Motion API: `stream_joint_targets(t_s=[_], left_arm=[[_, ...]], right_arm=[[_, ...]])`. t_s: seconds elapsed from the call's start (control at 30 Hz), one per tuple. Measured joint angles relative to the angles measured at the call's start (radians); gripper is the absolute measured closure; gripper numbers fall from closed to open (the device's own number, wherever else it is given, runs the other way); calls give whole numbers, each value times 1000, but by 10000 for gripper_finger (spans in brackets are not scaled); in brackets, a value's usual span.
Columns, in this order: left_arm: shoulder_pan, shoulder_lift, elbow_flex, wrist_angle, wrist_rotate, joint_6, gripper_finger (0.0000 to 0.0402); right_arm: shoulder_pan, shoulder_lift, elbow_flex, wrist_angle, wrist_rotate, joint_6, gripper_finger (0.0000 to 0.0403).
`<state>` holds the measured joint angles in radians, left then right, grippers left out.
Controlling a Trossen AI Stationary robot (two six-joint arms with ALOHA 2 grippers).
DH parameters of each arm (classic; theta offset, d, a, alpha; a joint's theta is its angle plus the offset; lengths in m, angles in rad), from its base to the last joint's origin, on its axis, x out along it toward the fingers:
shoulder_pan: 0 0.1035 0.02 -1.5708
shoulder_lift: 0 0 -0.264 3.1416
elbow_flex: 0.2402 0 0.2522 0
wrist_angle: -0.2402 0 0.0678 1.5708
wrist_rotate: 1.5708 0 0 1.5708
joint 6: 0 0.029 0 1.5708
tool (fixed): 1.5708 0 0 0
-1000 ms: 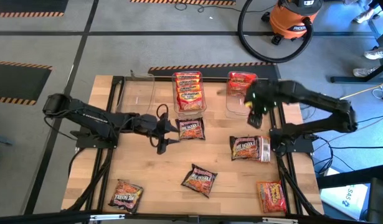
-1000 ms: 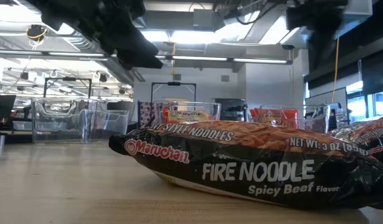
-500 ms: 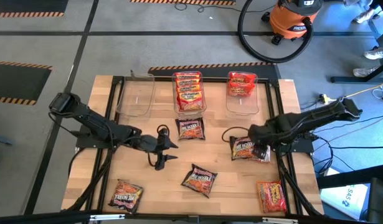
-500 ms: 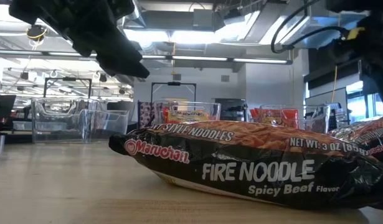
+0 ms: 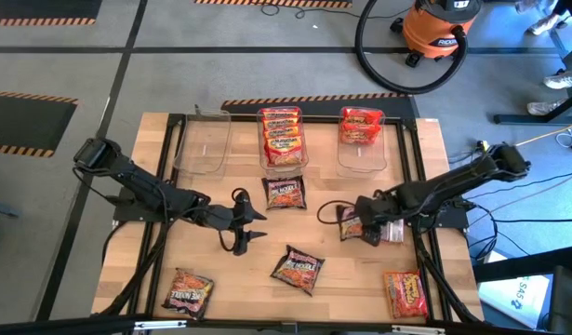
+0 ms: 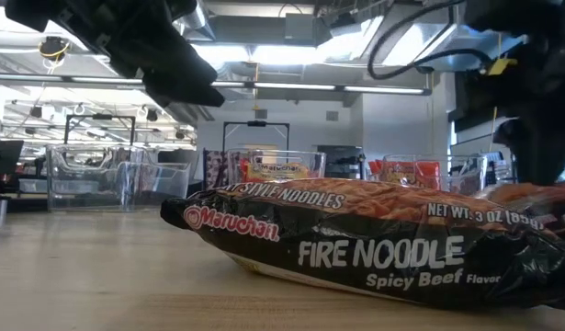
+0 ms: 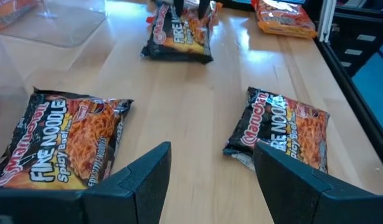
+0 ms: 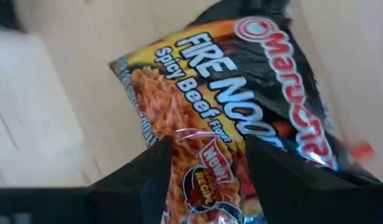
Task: Sort Maruchan noodles
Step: Adjust the top right black noddle pack, then put the top orange noodle pack into the right transparent bin
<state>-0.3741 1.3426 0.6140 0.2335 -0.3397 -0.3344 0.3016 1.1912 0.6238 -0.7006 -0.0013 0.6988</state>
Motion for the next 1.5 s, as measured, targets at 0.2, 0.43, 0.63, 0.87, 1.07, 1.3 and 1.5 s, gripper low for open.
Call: stream_joint_targets(t_s=[0.2,0.43,0.63,0.87,1.07,1.3,1.5], left_arm=[[0,0,0,4,0,0,180],[0,0,0,9,0,-5,180],[0,0,0,11,0,-5,180],[0,0,0,12,0,-4,180],[0,0,0,17,0,3,180],[0,0,0,17,0,3,180],[0,0,0,17,0,3,180]], right_arm=[[-1,80,-2,266,69,-121,205],[-1,35,122,11,87,-155,205],[0,-78,190,-334,18,-6,205],[0,-114,68,-377,-19,91,205],[-1,-63,-31,-311,-50,127,205],[0,20,-63,-31,-195,55,205],[0,53,-59,105,-267,24,205]])
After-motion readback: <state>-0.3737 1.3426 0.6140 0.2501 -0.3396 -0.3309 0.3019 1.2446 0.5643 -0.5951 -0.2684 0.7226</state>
